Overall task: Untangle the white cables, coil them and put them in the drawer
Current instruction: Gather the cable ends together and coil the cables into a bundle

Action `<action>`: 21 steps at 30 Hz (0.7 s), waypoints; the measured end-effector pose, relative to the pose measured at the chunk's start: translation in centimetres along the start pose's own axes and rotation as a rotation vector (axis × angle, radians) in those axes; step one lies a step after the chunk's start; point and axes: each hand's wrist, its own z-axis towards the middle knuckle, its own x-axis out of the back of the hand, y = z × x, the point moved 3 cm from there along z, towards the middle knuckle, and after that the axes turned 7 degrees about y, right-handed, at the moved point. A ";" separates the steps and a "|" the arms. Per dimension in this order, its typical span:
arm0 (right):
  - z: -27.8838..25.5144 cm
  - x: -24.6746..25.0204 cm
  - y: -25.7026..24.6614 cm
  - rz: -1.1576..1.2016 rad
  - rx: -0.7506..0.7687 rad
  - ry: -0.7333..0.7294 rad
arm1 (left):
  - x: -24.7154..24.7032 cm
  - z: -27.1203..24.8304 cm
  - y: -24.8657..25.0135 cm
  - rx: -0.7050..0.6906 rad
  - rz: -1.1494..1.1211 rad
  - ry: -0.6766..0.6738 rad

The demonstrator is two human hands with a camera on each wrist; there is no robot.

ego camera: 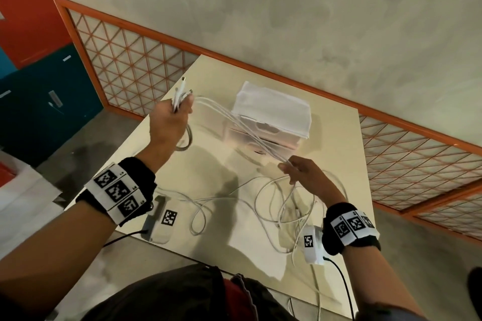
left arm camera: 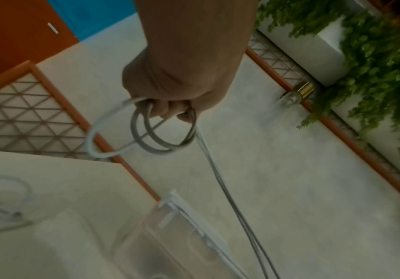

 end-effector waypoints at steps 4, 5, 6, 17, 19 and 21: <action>0.2 0.9 -1.3 -0.028 -0.033 0.193 | -0.1 0.4 -3.3 0.134 0.247 -0.023; 0.4 1.1 -1.8 -0.093 -0.013 0.226 | -0.4 0.3 -3.7 0.159 0.251 -0.057; 0.6 1.2 -2.1 -0.187 0.006 0.238 | -0.6 0.0 -3.9 0.185 0.243 -0.075; 0.7 -2.3 -7.3 -0.374 0.252 0.001 | -5.2 -6.0 1.8 -0.220 -0.129 -0.504; 0.6 -2.3 -8.9 -0.292 0.308 0.021 | -6.0 -7.3 1.4 -0.169 -0.081 -0.693; 0.6 -1.7 -10.0 -0.215 0.334 0.052 | -6.4 -8.5 0.6 -0.039 -0.013 -0.879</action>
